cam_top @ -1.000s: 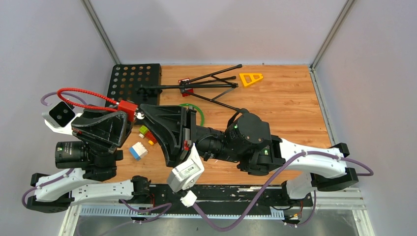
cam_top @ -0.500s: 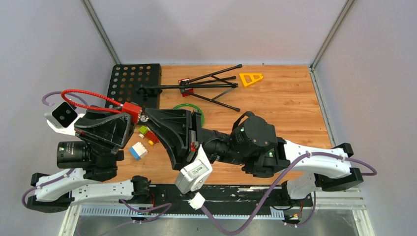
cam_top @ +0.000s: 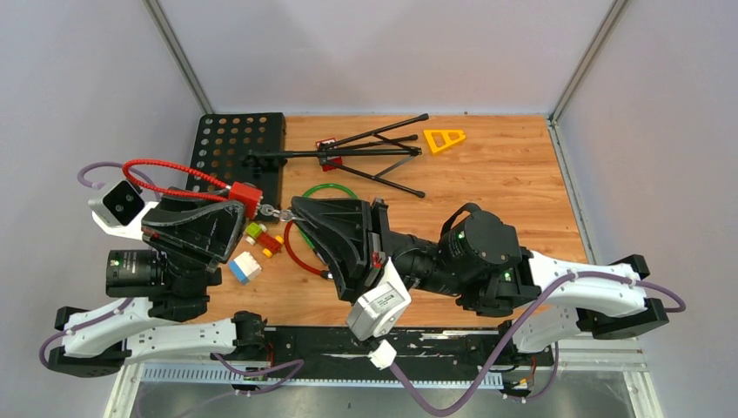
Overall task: Lock with the key
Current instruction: Lock the lock.
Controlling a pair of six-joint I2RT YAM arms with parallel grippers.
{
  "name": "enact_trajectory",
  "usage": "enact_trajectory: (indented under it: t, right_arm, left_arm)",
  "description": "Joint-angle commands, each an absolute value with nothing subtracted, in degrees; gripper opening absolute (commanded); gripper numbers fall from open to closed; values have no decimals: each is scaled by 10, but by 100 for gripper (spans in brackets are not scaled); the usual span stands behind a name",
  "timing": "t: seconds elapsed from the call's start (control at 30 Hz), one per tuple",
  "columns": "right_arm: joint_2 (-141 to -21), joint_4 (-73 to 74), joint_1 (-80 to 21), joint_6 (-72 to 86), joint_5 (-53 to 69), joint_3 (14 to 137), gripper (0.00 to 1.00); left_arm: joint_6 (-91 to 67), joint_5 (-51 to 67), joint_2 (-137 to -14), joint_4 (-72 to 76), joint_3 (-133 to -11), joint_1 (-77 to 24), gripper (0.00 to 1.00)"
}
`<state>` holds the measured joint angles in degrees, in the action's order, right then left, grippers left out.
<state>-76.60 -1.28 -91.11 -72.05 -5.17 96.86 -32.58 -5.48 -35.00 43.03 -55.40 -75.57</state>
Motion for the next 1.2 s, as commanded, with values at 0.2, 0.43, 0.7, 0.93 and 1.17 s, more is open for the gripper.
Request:
enact_trajectory:
  t: [0.2,0.43,0.7,0.93,1.17]
  right_arm:
    - [-740,-11,-922,-737,-48,958,36]
    - [-741,-2,-947,-734,-23,973,39]
    - [-760,-3,-964,-710,24,1008,36]
    - [-790,-30,-966,-722,1,1038,32]
    - [-844,-3,-962,-750,-70,1104,18]
  left_arm:
    - [-315,-62,-345,462,-563,-755,0]
    - [-314,-62,-347,461,-563,-755,0]
    - [-314,-62,-344,459,-564,-755,0]
    - [-315,-61,-347,457,-565,-755,0]
    - [-319,-57,-353,460,-569,-755,0]
